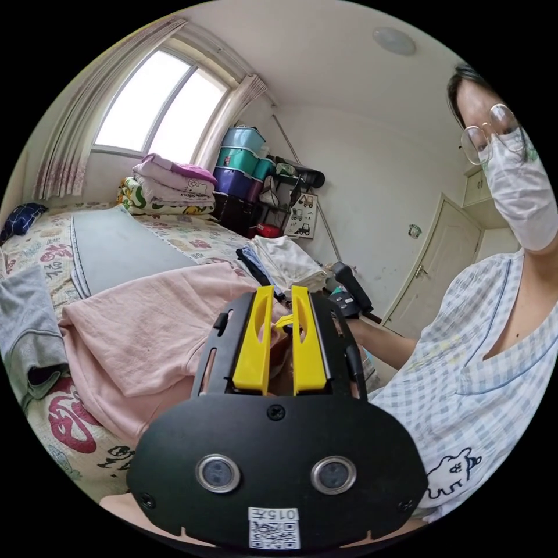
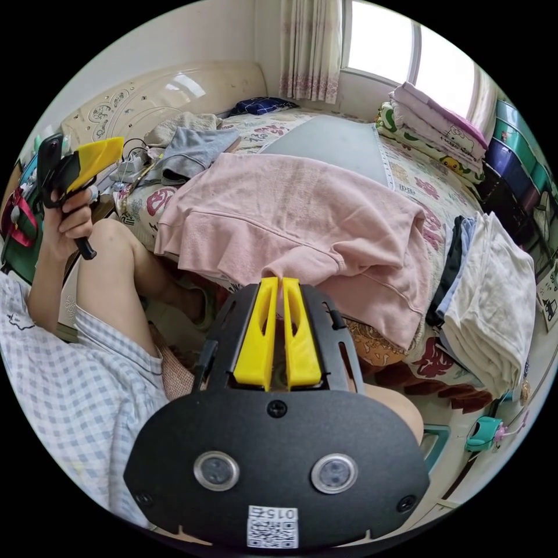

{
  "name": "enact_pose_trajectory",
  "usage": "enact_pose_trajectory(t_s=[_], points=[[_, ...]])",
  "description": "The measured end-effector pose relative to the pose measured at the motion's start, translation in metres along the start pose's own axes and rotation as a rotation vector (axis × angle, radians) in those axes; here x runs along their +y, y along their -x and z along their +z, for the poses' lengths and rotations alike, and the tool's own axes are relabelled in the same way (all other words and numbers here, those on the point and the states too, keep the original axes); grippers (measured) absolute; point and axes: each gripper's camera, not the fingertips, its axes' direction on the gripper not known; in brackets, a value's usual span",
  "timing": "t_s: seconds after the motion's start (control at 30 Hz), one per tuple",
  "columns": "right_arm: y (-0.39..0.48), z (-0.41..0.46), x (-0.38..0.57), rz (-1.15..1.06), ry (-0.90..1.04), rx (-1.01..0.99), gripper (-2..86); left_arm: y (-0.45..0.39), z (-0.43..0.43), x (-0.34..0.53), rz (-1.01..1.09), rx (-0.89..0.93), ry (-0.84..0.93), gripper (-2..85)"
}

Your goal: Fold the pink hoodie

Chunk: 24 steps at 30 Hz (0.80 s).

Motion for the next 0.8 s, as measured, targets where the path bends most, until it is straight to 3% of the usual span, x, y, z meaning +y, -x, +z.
enact_pose_trajectory(t_s=[0.37, 0.63, 0.8], points=[[-0.037, -0.021, -0.025, 0.003, 0.016, -0.019, 0.3, 0.012, -0.007, 0.001, 0.052, -0.074, -0.038, 8.1], [-0.088, -0.039, -0.055, -0.004, 0.024, -0.053, 0.7, 0.142, -0.023, 0.026, -0.353, 0.108, -0.286, 6.9], [-0.145, -0.059, -0.080, 0.039, -0.035, -0.181, 1.9, 0.210, -0.021, 0.026, -0.443, 0.027, -0.289, 7.5]])
